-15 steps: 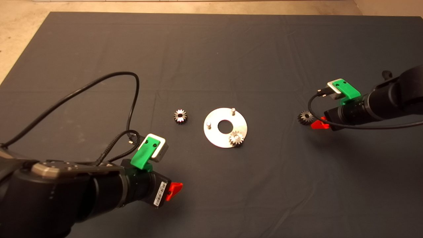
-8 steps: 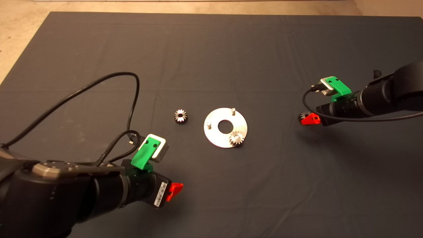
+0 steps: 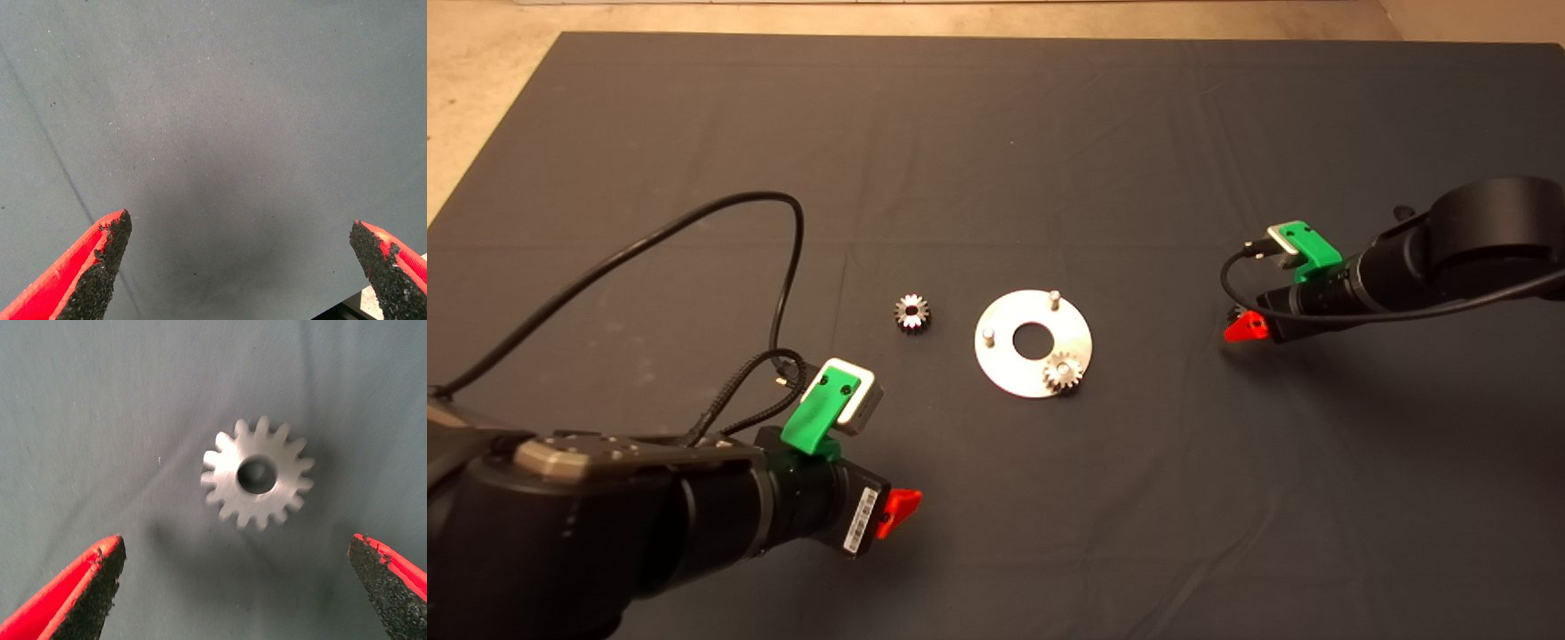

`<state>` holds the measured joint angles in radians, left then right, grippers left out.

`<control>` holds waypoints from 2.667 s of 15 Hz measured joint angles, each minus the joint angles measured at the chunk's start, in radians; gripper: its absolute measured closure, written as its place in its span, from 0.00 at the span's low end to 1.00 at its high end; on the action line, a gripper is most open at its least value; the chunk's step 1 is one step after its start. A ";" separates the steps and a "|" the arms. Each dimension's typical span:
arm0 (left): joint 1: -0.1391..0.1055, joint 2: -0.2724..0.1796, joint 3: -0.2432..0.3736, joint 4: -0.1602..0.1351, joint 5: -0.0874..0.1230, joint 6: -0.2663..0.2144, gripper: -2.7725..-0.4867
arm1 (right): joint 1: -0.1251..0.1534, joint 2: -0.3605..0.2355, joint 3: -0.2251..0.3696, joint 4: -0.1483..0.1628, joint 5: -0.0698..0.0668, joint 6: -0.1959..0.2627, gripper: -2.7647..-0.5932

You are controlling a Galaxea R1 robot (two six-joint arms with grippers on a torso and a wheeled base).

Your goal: Install three planetary gears onto the carrier pins

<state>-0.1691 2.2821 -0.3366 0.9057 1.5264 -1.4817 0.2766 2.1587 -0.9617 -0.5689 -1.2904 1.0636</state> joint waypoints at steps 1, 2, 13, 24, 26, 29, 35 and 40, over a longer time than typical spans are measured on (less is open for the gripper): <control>0.000 0.000 0.000 0.001 0.000 0.000 0.18 | 0.002 0.000 -0.001 0.000 0.001 0.000 0.13; 0.000 0.000 0.000 0.001 0.000 0.000 0.18 | 0.004 0.001 -0.005 0.000 0.002 -0.001 0.13; 0.000 -0.006 0.000 0.004 0.000 0.000 0.18 | 0.004 0.044 -0.077 0.000 0.008 -0.019 0.15; 0.011 -0.009 0.000 0.012 0.000 0.000 0.18 | -0.008 0.045 -0.078 0.000 0.014 -0.019 0.36; 0.011 -0.011 0.000 0.015 -0.001 0.000 0.18 | -0.008 0.045 -0.088 0.000 0.029 -0.019 0.43; 0.011 -0.014 0.000 0.019 0.000 0.000 0.18 | -0.008 0.045 -0.098 0.000 0.030 -0.019 0.43; 0.011 -0.014 0.000 0.019 0.000 0.000 0.18 | -0.012 0.045 -0.107 0.000 0.031 -0.019 0.56; 0.011 -0.014 0.000 0.019 0.000 0.000 0.18 | -0.013 0.045 -0.116 -0.001 0.031 -0.019 0.62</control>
<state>-0.1581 2.2677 -0.3366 0.9251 1.5264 -1.4817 0.2634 2.2032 -1.0777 -0.5696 -1.2598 1.0445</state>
